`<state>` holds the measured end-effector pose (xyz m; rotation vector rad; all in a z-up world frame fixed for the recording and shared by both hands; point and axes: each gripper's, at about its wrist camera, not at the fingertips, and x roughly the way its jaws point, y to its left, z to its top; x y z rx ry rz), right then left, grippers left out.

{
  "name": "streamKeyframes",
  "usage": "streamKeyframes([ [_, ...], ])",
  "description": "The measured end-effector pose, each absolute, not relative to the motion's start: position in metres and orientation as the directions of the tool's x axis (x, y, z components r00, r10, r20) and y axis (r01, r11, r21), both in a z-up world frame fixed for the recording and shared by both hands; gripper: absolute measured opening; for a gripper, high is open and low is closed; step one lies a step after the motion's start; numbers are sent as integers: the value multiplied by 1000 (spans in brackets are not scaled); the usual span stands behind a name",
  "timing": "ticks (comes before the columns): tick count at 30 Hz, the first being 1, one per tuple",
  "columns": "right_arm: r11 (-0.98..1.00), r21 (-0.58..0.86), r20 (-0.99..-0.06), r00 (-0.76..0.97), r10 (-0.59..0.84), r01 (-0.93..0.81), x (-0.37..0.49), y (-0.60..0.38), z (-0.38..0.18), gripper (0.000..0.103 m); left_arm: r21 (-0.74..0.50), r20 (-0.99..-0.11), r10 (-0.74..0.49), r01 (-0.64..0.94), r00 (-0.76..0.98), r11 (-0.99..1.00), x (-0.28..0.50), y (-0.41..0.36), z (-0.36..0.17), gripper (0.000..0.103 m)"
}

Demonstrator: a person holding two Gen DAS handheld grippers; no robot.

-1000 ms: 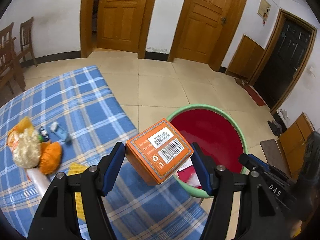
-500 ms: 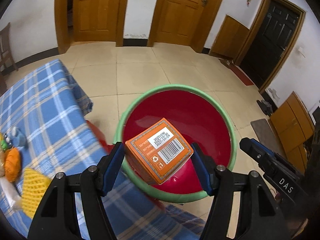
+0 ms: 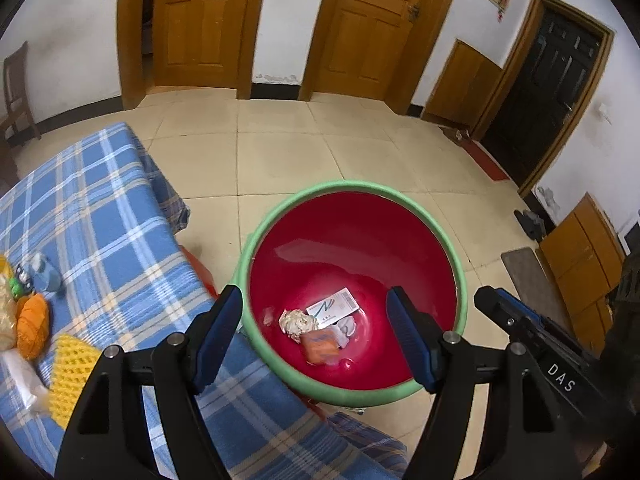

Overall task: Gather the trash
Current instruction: 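Move the left gripper to the table and grasp the white plastic bag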

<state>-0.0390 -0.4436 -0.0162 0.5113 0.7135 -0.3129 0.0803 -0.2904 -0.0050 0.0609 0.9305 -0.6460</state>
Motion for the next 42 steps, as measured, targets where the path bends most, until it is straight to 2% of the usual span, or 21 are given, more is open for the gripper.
streamKeyframes([
  [18, 870, 348, -666, 746, -32, 349, -34, -406, -4, 33, -237, -738, -412, 367, 535, 900, 82, -208, 14, 74],
  [42, 914, 340, -679, 730, 74, 223, -11, -343, 0, 34, -212, -751, -200, 57, 629, 976, 87, -91, 5, 74],
])
